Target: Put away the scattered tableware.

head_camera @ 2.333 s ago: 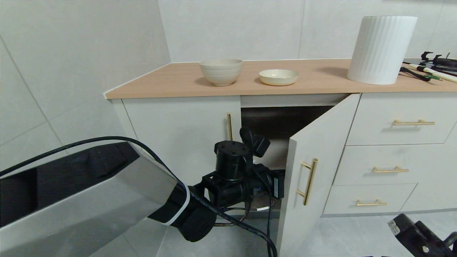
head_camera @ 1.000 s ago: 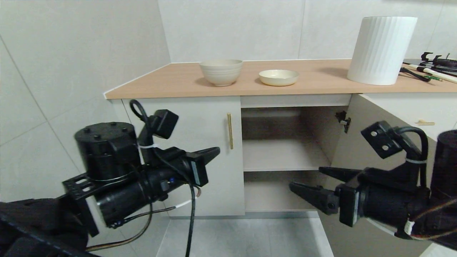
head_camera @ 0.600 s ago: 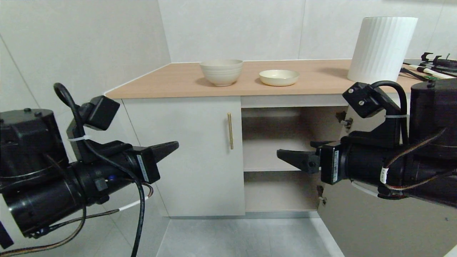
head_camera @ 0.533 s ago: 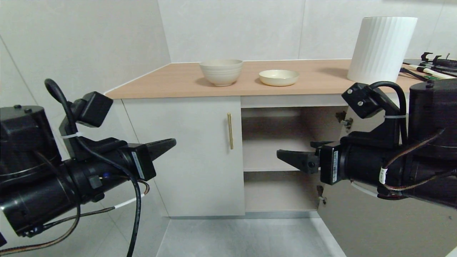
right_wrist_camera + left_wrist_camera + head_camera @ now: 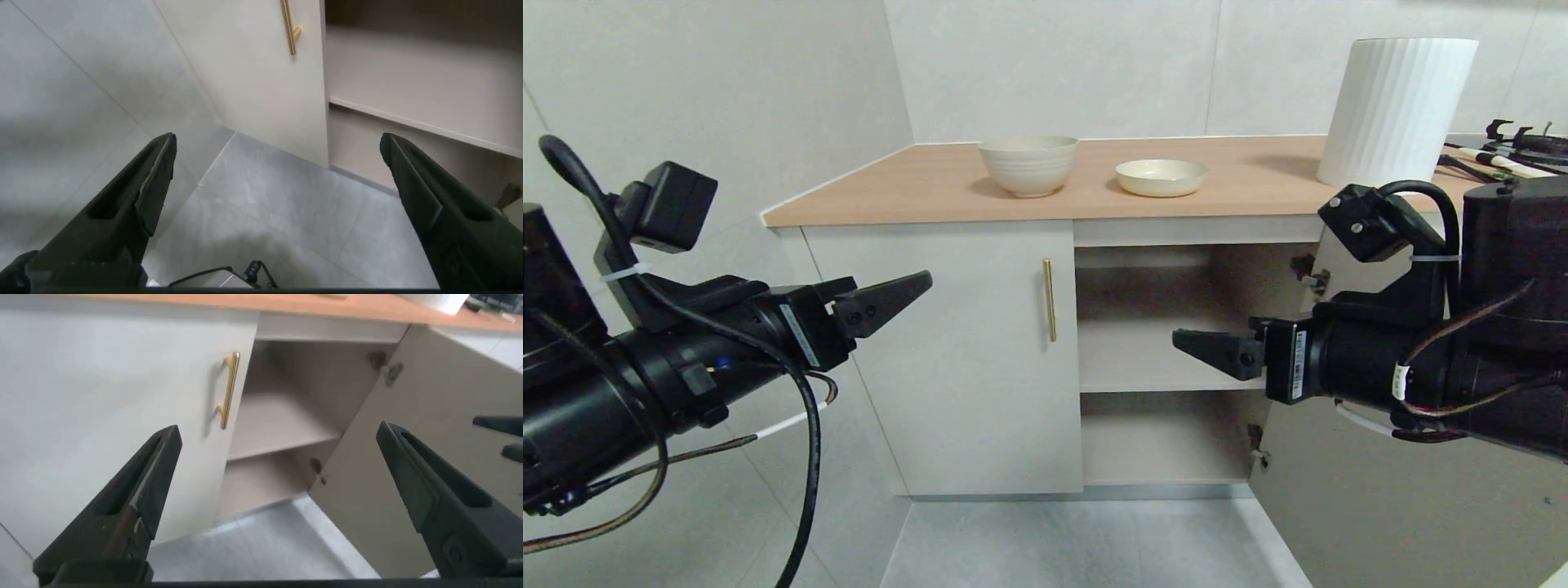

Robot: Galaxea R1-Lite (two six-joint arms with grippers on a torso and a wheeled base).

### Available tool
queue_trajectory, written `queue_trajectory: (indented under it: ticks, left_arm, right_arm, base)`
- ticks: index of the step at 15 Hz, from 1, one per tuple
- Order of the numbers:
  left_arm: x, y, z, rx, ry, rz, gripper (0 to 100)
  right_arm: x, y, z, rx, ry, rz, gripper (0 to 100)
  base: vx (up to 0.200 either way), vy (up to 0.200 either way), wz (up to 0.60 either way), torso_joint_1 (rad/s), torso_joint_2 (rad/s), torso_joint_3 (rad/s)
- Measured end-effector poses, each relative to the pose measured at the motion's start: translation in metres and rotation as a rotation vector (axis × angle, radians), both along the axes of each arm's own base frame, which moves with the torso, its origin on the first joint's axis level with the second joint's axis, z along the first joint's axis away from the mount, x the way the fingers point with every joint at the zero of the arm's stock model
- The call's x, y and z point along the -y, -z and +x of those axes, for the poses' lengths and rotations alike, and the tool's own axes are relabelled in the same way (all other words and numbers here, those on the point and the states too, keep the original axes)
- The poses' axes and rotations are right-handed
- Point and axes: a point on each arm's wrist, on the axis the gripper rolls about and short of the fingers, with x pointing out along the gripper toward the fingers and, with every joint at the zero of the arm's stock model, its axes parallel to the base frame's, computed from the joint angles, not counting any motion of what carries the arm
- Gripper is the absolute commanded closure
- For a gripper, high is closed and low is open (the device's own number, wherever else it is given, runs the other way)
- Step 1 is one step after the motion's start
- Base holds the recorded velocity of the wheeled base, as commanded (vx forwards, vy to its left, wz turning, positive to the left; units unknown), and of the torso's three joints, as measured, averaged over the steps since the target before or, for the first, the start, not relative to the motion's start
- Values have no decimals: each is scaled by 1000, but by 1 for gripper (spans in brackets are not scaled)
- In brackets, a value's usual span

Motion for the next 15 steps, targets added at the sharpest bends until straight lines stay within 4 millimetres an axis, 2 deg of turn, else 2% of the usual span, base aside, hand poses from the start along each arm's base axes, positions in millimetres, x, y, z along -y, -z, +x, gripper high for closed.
queue_trajectory:
  ticks: [3,15]
  left_arm:
    - [-3,-6,-3,16,-9,-5,0]
    - [-11,-14,-4,25,-38,-9,0]
  right_arm:
    - [1,-2,-1,4,2,4,0]
    - [9,-13,-12,19,-13,26,0]
  base:
    - [0,0,0,0,0,0]
    - [200,0,0,4,4,3]
